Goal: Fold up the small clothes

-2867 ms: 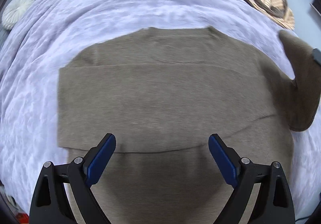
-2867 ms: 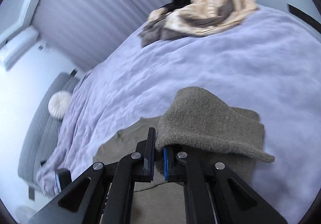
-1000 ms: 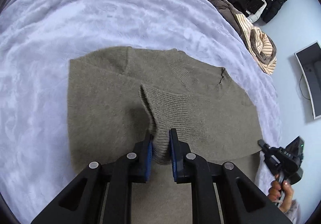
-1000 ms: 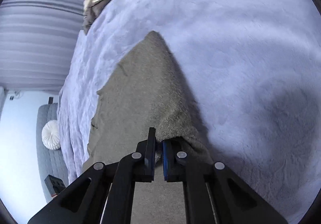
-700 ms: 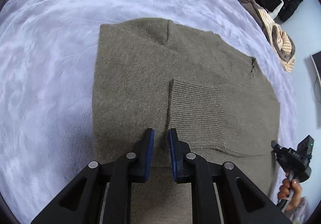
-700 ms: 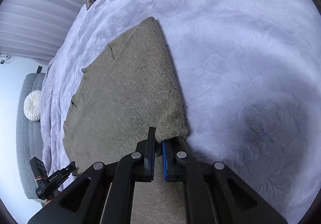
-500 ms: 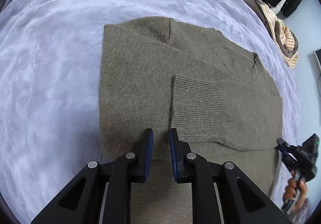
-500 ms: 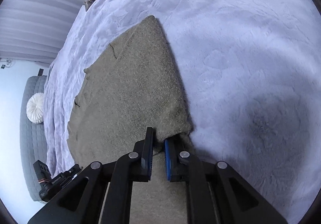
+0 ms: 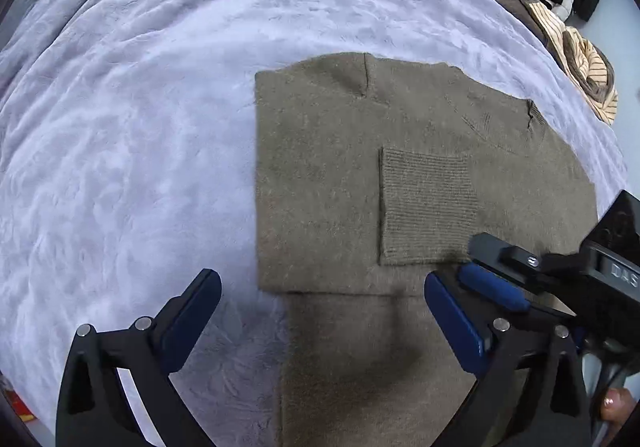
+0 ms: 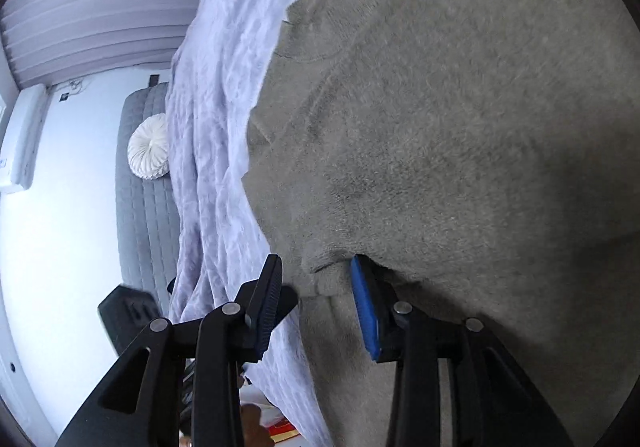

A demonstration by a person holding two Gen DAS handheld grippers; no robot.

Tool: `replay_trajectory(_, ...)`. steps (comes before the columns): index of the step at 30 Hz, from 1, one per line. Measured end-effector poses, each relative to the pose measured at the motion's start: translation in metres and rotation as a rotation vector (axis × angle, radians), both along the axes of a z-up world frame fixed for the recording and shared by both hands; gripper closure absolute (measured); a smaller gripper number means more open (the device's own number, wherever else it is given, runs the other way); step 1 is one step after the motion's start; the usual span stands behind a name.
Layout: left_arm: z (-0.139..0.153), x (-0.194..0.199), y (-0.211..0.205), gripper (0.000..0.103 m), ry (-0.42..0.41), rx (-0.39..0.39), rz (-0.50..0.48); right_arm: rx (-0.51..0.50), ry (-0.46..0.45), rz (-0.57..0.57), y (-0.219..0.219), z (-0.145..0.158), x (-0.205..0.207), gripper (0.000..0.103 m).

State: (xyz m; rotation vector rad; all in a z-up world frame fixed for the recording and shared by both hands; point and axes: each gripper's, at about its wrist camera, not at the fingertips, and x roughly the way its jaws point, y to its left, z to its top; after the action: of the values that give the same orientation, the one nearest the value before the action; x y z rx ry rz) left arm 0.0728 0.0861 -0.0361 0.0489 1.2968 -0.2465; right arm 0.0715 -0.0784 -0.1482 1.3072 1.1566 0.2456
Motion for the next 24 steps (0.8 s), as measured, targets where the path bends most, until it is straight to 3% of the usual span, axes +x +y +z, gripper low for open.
replay_trajectory(6,-0.003,0.001,0.019,0.001,0.011,0.021,0.05,-0.016,0.058,-0.1,0.002,-0.009,-0.002,0.065)
replay_trajectory(7,-0.003,0.0,0.023,0.001,0.016,0.023,0.059,-0.002,0.052,-0.125,0.0,-0.01,-0.001,0.073)
replay_trajectory(8,-0.003,0.0,0.026,0.001,0.015,0.028,0.069,-0.007,0.041,-0.131,-0.001,-0.009,0.001,0.095)
replay_trajectory(13,0.006,-0.001,0.037,0.001,-0.014,0.027,0.06,-0.098,-0.057,-0.023,0.008,0.017,-0.003,0.095)
replay_trajectory(16,0.002,0.004,0.025,0.001,-0.016,0.062,0.051,-0.128,0.014,0.033,0.017,-0.003,-0.011,0.095)
replay_trajectory(19,0.0,0.007,0.003,0.001,-0.022,0.07,0.013,-0.092,0.019,0.047,0.012,-0.007,-0.011,0.094)
replay_trajectory(21,0.002,0.007,-0.015,0.001,-0.05,0.088,-0.031,-0.145,0.011,0.103,0.005,0.009,-0.01,0.09)
replay_trajectory(24,-0.003,0.007,-0.036,0.001,-0.061,0.112,-0.081,-0.307,-0.1,0.155,-0.023,0.051,-0.02,0.089)
